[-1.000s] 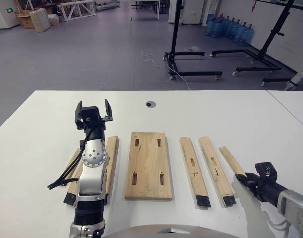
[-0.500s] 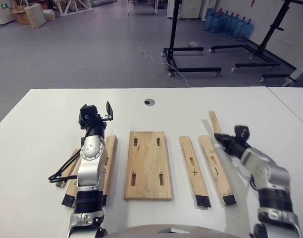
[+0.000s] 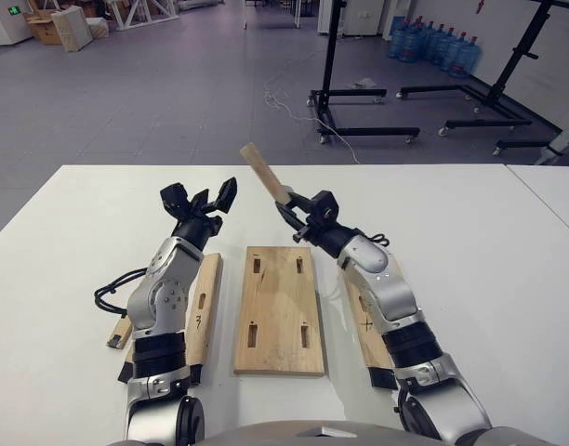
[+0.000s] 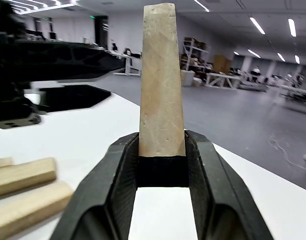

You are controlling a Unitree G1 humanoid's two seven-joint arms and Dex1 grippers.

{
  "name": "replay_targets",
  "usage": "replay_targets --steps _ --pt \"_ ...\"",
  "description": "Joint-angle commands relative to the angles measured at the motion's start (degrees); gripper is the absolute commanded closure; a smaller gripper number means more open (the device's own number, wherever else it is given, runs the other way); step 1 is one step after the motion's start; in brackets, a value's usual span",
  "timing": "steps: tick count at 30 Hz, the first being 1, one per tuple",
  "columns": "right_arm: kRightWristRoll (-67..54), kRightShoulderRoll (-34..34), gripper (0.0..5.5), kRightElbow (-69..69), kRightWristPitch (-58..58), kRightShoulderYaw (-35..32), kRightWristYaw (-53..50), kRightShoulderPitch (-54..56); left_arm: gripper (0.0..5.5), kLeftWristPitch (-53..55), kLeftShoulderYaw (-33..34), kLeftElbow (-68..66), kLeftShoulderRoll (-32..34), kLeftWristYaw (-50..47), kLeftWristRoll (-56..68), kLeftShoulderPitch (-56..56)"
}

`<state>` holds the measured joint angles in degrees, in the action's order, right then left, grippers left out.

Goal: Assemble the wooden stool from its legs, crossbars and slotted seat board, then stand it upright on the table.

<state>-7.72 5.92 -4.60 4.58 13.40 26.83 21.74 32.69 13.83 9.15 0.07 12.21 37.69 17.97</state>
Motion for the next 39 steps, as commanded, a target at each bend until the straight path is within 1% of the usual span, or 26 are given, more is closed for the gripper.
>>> replay_targets --steps 1,10,14,18,21,24,30,32,33,36,39 --pt "-0.3 -1.4 4.21 -0.4 -0.7 0.7 1.7 2.1 1.13 3.1 -1.5 2.7 1.8 2.8 3.0 -1.1" --pt "-0.2 -1.5 4.21 2.5 0.2 2.3 5.1 0.1 1.13 2.3 -4.3 3.0 3.3 4.3 2.4 -1.4" --pt "0.3 -0.5 4.21 2.4 -0.2 2.8 6.4 -0.6 1.64 -0.9 -5.5 3.9 2.9 5.4 1.4 -1.6" --pt "0.5 -0.3 4.21 2.1 -0.6 2.6 6.3 -0.9 2.24 -3.3 -3.5 5.4 1.0 7.5 6.0 -1.9" --pt "0.6 -0.1 4.21 1.9 -0.9 2.5 6.3 -1.3 2.64 -3.5 -3.2 7.5 1.2 9.8 9.4 -2.6" --pt "0.8 0.1 4.21 1.3 -1.4 2.1 6.2 -1.1 3.02 -2.5 -4.2 8.2 2.0 10.9 10.3 -3.5" --pt "1.1 0.5 4.22 0.9 -2.2 1.9 6.4 -0.7 3.75 -2.4 -6.1 7.5 2.8 10.9 9.0 -4.6" --pt "1.2 0.7 4.22 1.1 -2.4 2.1 6.5 -0.9 4.03 -2.8 -6.1 7.1 3.0 10.5 8.6 -4.4" --pt "1.3 0.8 4.22 1.2 -2.5 2.2 6.6 -1.1 4.08 -3.0 -6.0 6.9 3.1 10.4 8.4 -4.3" --pt "1.7 1.3 4.22 1.5 -2.8 2.5 6.9 -1.5 4.52 -3.8 -6.2 6.5 3.7 10.4 6.9 -4.1" --pt "2.0 1.7 4.22 1.6 -2.9 2.3 6.8 -1.7 4.89 -5.5 -8.9 6.6 4.8 11.6 3.1 -4.7"
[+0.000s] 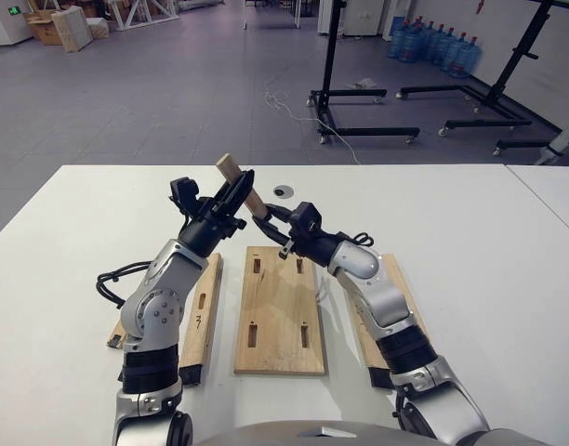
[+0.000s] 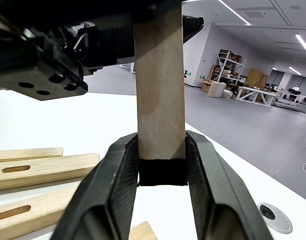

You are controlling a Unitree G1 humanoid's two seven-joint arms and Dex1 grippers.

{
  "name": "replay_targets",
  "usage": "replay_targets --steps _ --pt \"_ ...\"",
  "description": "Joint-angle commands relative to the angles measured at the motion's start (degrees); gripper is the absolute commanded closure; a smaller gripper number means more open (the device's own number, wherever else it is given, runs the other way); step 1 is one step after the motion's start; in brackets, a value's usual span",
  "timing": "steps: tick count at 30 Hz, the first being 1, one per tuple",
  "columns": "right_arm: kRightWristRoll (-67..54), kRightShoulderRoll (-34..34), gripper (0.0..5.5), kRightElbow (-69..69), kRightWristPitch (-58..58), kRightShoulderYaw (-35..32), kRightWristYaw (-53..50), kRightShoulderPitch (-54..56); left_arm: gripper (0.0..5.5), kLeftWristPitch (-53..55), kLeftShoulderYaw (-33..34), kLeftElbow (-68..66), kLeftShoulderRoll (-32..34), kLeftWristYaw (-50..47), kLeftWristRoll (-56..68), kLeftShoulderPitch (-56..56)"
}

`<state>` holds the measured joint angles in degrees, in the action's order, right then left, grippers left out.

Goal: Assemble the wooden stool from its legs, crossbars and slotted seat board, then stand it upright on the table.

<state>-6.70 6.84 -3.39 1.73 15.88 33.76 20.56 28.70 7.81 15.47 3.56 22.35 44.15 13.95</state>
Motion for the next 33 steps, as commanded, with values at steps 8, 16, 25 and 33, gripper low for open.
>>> replay_targets --steps 8,16,25,33 --pt "2.6 2.3 4.22 -0.9 -1.8 -0.4 0.0 0.1 5.1 -3.3 -4.8 0.1 1.8 2.1 -5.4 -1.9" --pt "4.4 4.4 4.22 -4.6 -5.3 -1.9 -0.6 2.1 5.11 -3.0 -5.4 -0.1 1.9 2.6 -5.3 -2.0" --pt "4.8 5.0 4.22 -6.5 -7.5 -2.9 -0.8 3.6 5.11 -2.6 -6.5 0.0 1.2 2.2 -5.8 -2.5" --pt "4.1 4.7 4.22 -5.7 -5.9 -3.9 -1.9 3.2 5.11 -2.9 -6.7 -0.2 1.9 2.2 -6.9 -2.6"
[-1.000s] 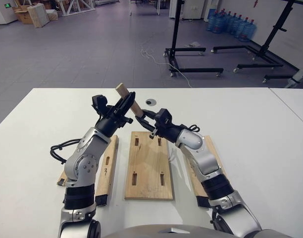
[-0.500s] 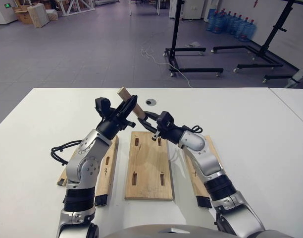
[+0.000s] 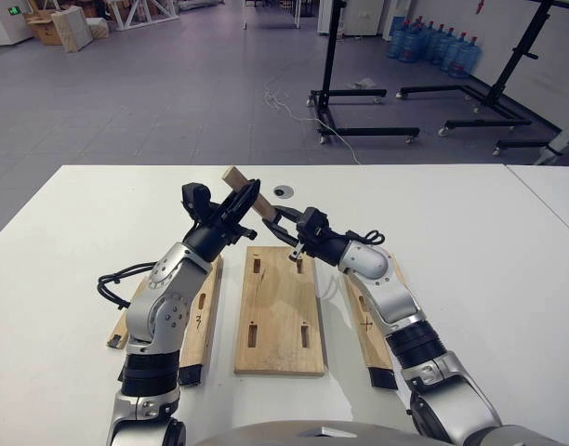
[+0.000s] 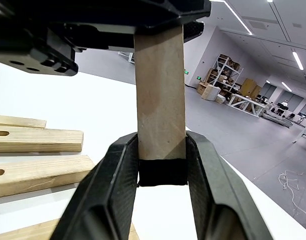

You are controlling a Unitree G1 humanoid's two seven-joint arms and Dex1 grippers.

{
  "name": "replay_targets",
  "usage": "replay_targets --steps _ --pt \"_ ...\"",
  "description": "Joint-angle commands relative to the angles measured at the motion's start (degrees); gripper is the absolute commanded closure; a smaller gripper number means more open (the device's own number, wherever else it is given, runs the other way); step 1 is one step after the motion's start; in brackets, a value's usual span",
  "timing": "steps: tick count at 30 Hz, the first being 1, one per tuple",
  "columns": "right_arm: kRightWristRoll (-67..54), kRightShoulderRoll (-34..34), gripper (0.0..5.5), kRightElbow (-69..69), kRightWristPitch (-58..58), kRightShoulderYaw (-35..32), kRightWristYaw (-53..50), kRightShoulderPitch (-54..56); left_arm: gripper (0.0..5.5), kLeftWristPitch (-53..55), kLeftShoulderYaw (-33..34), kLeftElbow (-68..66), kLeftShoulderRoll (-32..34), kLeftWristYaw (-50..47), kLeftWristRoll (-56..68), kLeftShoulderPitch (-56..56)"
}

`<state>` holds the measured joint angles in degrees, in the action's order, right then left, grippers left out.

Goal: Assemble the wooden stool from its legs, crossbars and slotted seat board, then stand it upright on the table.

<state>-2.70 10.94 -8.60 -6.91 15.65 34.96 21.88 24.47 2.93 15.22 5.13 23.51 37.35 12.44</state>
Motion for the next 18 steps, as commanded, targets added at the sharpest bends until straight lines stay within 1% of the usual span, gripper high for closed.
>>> replay_targets --steps 1,2,7,11,13,15,18 --pt "-0.7 0.6 4.22 0.2 4.0 -3.8 -2.6 1.3 5.11 1.1 -1.5 -0.4 0.5 0.7 -0.5 -0.7" --pt "-1.7 0.5 3.85 1.0 5.3 -3.8 -2.0 0.7 5.11 0.7 -1.2 -0.8 0.6 0.4 -1.0 -0.3" --pt "-6.0 -0.2 3.02 7.0 12.7 -4.3 -0.6 -3.2 5.11 -0.7 1.5 -5.1 1.3 -1.3 -3.0 2.1" --pt "-6.1 -0.2 2.31 10.6 15.1 -3.7 -1.2 -5.3 5.11 -1.7 4.3 -7.1 2.2 -2.0 -3.1 4.4" --pt "-6.5 0.0 2.0 10.3 15.5 -5.1 -2.0 -4.4 5.11 -1.9 4.9 -7.4 2.5 -2.3 -3.4 5.2" --pt "-7.0 -0.1 1.74 8.8 15.5 -7.5 -3.7 -3.2 5.11 -1.7 5.3 -6.7 2.8 -3.4 -4.1 5.3" --pt "-6.4 -0.8 1.7 7.2 15.2 -10.0 -7.6 -2.4 5.11 0.1 6.4 -2.6 3.6 -5.7 -3.9 3.6"
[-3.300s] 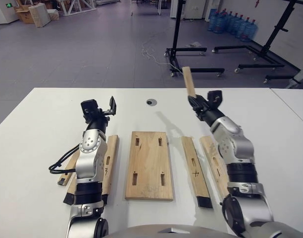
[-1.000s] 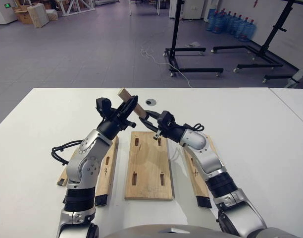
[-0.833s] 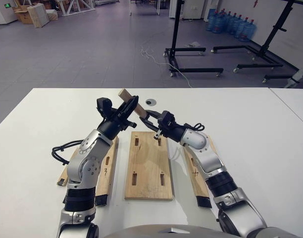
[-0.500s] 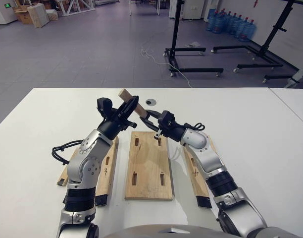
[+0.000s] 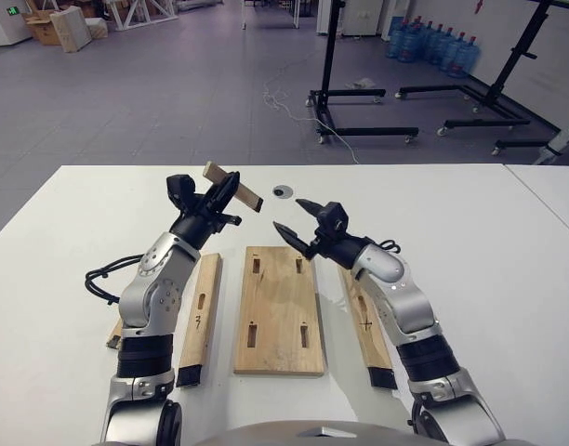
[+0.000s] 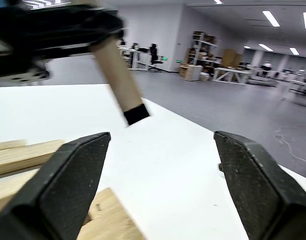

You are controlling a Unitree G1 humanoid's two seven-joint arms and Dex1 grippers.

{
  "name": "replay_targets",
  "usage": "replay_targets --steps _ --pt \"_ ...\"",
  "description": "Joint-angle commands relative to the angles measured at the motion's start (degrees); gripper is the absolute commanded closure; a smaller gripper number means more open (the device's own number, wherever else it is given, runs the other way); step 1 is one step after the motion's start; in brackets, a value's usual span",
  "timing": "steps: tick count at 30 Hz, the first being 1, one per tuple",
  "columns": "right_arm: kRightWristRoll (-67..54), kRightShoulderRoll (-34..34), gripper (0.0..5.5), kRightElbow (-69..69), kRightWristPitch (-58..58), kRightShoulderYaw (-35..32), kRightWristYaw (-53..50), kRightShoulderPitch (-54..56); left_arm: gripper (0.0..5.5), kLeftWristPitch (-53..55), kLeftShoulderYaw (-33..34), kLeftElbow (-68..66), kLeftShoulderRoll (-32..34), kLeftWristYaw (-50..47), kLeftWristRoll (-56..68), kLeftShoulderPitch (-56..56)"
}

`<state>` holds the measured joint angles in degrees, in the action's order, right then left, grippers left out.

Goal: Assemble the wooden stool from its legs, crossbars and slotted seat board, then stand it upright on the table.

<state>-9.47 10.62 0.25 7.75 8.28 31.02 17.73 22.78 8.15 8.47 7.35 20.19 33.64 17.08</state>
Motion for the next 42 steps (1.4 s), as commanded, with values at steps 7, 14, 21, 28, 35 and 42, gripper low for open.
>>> replay_targets --steps 7,14,21,28,35,42 --pt "1.5 -2.1 1.7 0.5 0.8 -5.4 -11.7 -2.0 5.11 7.1 3.2 22.2 9.4 -4.5 -3.0 -18.1" --pt "2.1 -3.1 1.7 3.5 1.6 -6.3 -15.9 -5.3 5.11 9.8 13.8 27.6 15.3 -2.1 1.1 -29.1" --pt "3.7 -4.5 1.7 6.6 2.2 -4.6 -18.5 -8.8 5.11 11.0 15.2 26.0 18.3 -0.7 -0.1 -34.3" --pt "4.5 -5.2 1.7 8.8 2.9 -4.0 -19.9 -11.4 5.11 10.0 14.9 24.9 19.1 0.6 -2.0 -37.3" --pt "4.5 -4.9 1.7 9.5 3.8 -4.0 -19.8 -11.9 5.11 10.1 13.7 24.7 19.2 1.1 -3.3 -39.1" --pt "4.5 -4.1 1.7 9.8 4.8 -4.4 -19.4 -11.8 5.11 9.0 12.6 24.4 18.5 1.3 -5.7 -41.1"
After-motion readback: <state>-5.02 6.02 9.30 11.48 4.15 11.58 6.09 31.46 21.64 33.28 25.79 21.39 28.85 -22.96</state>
